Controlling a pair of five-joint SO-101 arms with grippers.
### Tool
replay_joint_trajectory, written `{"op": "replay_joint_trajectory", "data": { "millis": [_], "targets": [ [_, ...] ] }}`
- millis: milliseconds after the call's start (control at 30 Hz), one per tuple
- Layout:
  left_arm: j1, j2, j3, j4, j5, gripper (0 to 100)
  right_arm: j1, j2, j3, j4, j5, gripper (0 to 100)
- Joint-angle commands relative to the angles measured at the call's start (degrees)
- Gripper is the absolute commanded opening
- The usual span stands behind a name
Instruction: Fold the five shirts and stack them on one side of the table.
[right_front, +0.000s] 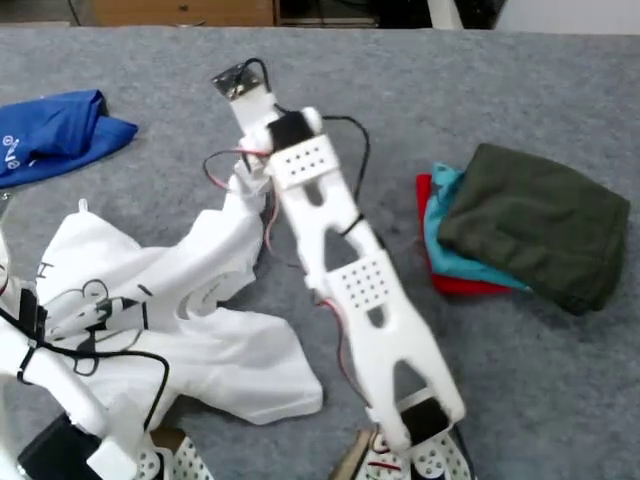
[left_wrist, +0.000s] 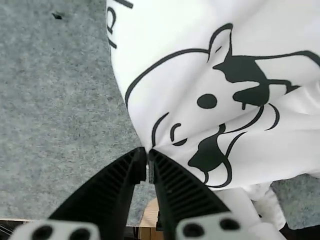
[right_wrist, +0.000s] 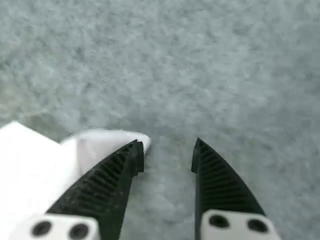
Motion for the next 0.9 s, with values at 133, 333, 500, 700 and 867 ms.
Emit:
{"op": "replay_joint_trajectory", "data": {
  "millis": [133, 333, 500, 700, 867],
  "targets": [
    [-0.44, -1.71, -2.46, 0.35, 1.58, 3, -4.26, 3.21, -5.85, -0.09, -7.12, 18.1],
    [-0.44, -1.27, -2.46, 0.35, 1.58, 3, -7.87, 5.32, -5.93, -0.62, -7.03, 17.8],
    [-0.53, -1.27, -2.46, 0.26, 1.58, 3, -8.04, 6.11, -5.93, -0.44, -7.21, 9.2],
    [-0.70, -1.27, -1.05, -0.09, 1.58, 3, -4.44, 5.58, -6.64, 0.70, -7.38, 0.5],
    [-0.35, -1.27, 1.41, -0.09, 1.58, 3, -0.66, 1.54, -8.31, 1.58, -6.95, 0.5]
  ]
}}
